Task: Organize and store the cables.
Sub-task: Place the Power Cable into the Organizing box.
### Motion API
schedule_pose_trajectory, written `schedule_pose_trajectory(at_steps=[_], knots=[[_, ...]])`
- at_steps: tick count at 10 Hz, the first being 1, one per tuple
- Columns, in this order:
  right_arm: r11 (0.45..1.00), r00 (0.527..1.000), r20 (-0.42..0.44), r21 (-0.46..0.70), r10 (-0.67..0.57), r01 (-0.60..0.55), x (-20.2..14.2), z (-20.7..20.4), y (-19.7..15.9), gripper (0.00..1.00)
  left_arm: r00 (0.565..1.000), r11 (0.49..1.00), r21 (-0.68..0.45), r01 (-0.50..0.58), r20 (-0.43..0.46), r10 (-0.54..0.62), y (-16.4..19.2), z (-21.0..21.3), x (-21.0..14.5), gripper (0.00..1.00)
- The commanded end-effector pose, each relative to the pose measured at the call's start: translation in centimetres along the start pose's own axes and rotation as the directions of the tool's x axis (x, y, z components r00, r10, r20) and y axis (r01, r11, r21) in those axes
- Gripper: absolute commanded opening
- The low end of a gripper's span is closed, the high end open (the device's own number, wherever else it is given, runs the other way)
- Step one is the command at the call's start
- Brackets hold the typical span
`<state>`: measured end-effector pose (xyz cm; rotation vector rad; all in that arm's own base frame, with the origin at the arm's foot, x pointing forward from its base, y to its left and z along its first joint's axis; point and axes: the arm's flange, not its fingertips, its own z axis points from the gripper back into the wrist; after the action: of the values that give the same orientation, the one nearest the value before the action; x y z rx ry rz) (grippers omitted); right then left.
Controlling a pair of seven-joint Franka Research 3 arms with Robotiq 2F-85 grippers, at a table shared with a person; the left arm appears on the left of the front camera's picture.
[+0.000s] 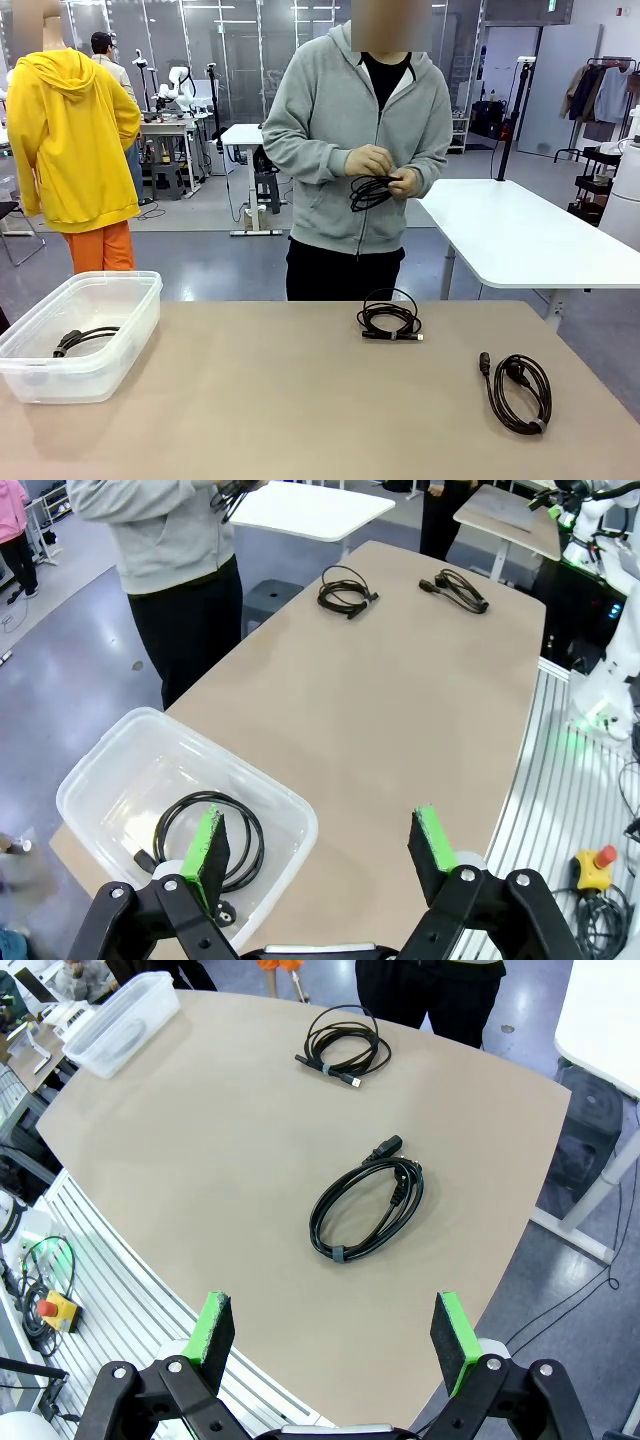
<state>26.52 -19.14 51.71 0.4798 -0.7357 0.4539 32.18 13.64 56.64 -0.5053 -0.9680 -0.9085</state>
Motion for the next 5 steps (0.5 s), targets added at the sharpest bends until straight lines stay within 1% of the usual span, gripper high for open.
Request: schedule_pose_trajectory(at_steps=[1, 2, 3, 4, 5], knots=[[0.995, 0.993, -0.07, -0.019, 0.096, -0.098, 1.5, -0.1, 0.3, 1.0, 1.0, 1.0, -0.015, 0.018, 0.022, -0.018, 0.2, 0.1, 0.2, 0.92], [0.963, 0.944, -0.209, -0.028, 0.257, -0.268, 3.1, -1.7, 0.6, 1.0, 1.0, 1.0, -0.015, 0.018, 0.022, -0.018, 0.2, 0.1, 0.2, 0.92], [0.931, 0.88, -0.327, -0.005, 0.344, -0.365, 4.6, -3.6, 0.7, 1.0, 1.0, 1.0, -0.015, 0.018, 0.022, -0.018, 0.2, 0.1, 0.2, 0.92], [0.909, 0.834, -0.392, 0.015, 0.388, -0.416, 6.8, -5.5, 0.3, 1.0, 1.0, 1.0, -0.015, 0.018, 0.022, -0.018, 0.2, 0.1, 0.2, 0.92], [0.891, 0.796, -0.422, 0.066, 0.433, -0.449, 8.3, -7.6, 0.1, 1.0, 1.0, 1.0, -0.015, 0.018, 0.022, -0.018, 0.2, 0.1, 0.2, 0.92]])
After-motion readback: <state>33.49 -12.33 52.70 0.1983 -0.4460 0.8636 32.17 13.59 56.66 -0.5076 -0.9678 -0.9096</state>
